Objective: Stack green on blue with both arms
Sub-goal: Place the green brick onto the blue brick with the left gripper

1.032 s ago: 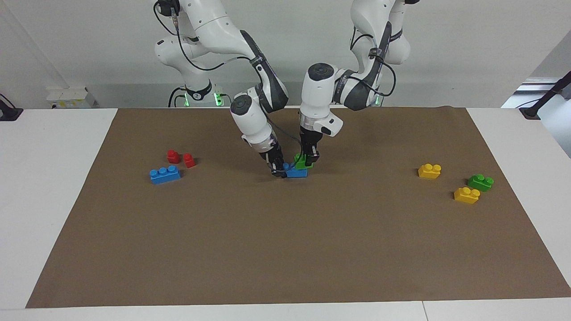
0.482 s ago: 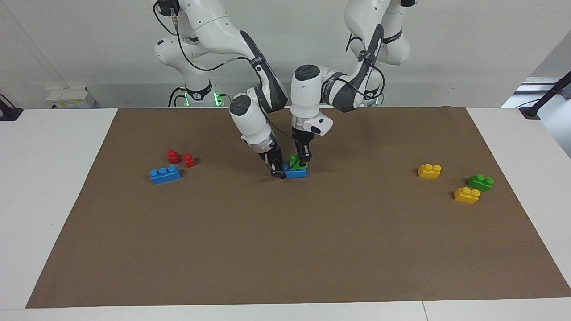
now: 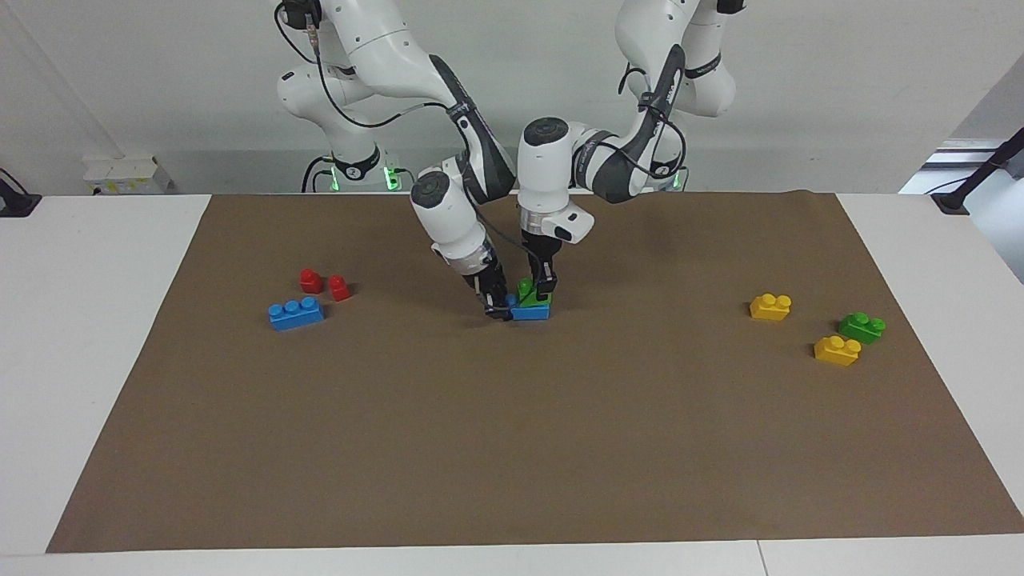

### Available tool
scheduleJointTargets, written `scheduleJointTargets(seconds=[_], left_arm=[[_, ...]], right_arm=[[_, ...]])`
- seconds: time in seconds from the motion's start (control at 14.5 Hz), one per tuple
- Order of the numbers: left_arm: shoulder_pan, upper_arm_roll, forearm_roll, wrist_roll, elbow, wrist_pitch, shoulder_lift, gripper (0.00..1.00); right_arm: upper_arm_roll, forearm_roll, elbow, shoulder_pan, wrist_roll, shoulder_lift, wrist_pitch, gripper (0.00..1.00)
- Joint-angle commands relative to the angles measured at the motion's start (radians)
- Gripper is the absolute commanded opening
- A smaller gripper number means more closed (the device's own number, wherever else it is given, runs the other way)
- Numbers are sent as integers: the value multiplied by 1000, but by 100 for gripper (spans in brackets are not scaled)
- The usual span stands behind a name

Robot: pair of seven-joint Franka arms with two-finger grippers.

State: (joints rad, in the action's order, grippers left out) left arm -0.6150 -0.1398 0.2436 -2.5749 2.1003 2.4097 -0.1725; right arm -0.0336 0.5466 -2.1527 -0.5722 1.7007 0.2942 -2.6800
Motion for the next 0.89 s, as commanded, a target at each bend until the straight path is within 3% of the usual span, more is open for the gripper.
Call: scheduleJointTargets(seconds=[0.0,0.21,0.28,0.34,0.41,0.48,0.62,0.83], left_arm=[[-3,19,34,-13,4,32,-38,100],[-3,19,34,16,4,25,-30,100],[-2,19,33,28,3,19,-24,100],[0,17,32,45,3,17,-19,100],[1,17,32,58,3,9,-12,100],[3,17,32,70,3,2,-6,100],[6,19,32,105,4,-24,14,100],[61,16,32,249,-3,-73,36,100]], right_arm=[[0,32,-13,9,-38,14,-24,0],[-2,32,-13,20,-38,13,-18,0],[0,32,-10,21,-38,13,-14,9],[0,32,-9,21,-39,14,-14,44],[0,32,-6,23,-38,13,-12,72],[0,32,2,29,-36,10,0,83],[0,32,23,60,-38,3,46,93],[1,30,39,104,-73,-20,103,96]])
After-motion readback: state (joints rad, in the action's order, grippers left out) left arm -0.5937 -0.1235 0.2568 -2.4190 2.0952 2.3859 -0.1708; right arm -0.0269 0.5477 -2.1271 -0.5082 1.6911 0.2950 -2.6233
